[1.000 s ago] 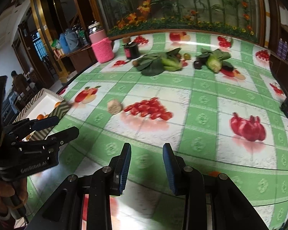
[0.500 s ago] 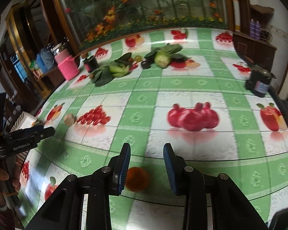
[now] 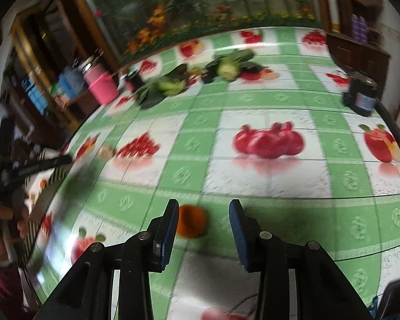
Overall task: Organize fruits
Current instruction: 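Grasp the last orange with the right gripper while the left gripper grasps a beige cube, then carry the orange and beige cube over the white tray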
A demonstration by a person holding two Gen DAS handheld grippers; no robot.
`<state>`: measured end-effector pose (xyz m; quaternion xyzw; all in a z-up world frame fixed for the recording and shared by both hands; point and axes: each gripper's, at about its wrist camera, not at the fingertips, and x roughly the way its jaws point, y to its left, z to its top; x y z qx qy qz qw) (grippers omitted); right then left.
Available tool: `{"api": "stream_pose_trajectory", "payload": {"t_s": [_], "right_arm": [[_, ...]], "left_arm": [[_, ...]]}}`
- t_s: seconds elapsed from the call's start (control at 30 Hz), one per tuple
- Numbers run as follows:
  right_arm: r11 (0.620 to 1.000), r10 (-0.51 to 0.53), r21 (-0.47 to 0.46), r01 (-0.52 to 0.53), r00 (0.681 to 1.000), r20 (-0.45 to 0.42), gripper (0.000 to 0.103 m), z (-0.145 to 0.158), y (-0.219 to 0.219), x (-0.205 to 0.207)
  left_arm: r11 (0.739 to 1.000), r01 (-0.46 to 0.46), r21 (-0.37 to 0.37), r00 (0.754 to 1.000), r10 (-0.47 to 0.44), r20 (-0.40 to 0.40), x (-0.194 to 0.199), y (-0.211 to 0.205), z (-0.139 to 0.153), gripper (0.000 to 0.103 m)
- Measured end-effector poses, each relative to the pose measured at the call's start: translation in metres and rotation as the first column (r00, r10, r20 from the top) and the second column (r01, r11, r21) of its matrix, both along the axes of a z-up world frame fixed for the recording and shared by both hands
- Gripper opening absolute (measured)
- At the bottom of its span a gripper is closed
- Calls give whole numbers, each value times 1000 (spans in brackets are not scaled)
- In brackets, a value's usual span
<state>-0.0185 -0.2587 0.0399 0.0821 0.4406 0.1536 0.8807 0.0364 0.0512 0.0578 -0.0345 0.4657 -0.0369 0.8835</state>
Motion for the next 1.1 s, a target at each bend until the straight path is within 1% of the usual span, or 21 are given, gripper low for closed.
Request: {"api": "stream_pose_trajectory", "payload": {"t_s": [0.1, 0.13, 0.2, 0.27, 0.33, 0.43, 0.5, 0.57, 0.6, 0.63, 0.67, 0.7, 0.73, 0.8, 0.87, 0.93, 1.1], "right_arm": [[998, 56, -16, -56, 998, -5, 38, -5, 15, -5], [998, 61, -35, -61, 998, -6, 40, -7, 19, -6], [995, 46, -93, -46, 999, -5, 41, -11, 21, -4], [993, 38, -113, -38, 999, -2, 41, -15, 21, -2], [993, 40, -107, -41, 999, -11, 41, -19, 20, 0], [995, 36, -89, -35, 999, 9, 40, -19, 16, 1], [998, 36, -56, -35, 999, 15, 37, -20, 12, 2], [998, 43, -48, -42, 999, 21, 33, -21, 14, 3], [998, 48, -47, -46, 999, 25, 32, -21, 15, 4], [998, 52, -45, -51, 998, 29, 31, -21, 16, 4], [998, 54, -46, -53, 998, 31, 30, -21, 17, 4], [997, 55, -49, -54, 998, 33, 30, -21, 17, 4], [997, 57, -51, -55, 998, 34, 30, -21, 18, 4], [997, 56, -46, -54, 998, 34, 30, -21, 17, 3], [998, 57, -34, -56, 998, 30, 30, -20, 18, 2], [998, 67, -19, -66, 997, 31, 30, -19, 20, 1], [997, 78, -24, -77, 996, 41, 30, -14, 31, -4]], "left_arm": [[999, 54, 3, 999, -54, 0, 2, -19, -4, 66], [998, 66, 7, 998, -66, 1, 4, -23, -4, 66], [996, 82, 24, 997, -82, -2, 9, -32, -7, 66], [995, 89, 38, 996, -88, -4, 15, -38, -11, 66], [994, 91, 63, 996, -90, -14, 24, -45, -17, 66], [991, 105, 82, 994, -103, -26, 33, -53, -25, 66], [989, 120, 91, 992, -116, -38, 38, -59, -32, 66], [987, 136, 90, 990, -132, -44, 43, -63, -38, 66], [987, 144, 73, 989, -141, -41, 45, -62, -41, 64], [987, 148, 59, 988, -146, -43, 46, -62, -42, 53], [987, 149, 59, 988, -147, -36, 46, -63, -43, 50], [986, 151, 74, 988, -149, -28, 45, -63, -42, 38], [985, 152, 77, 988, -151, -27, 45, -63, -42, 32], [987, 152, 58, 988, -150, -34, 43, -59, -41, 25], [986, 155, 57, 988, -153, -33, 39, -57, -39, 25], [986, 156, 64, 988, -155, -20, 30, -55, -35, 20], [988, 147, 51, 989, -146, -7, 21, -47, -28, 20]]}}
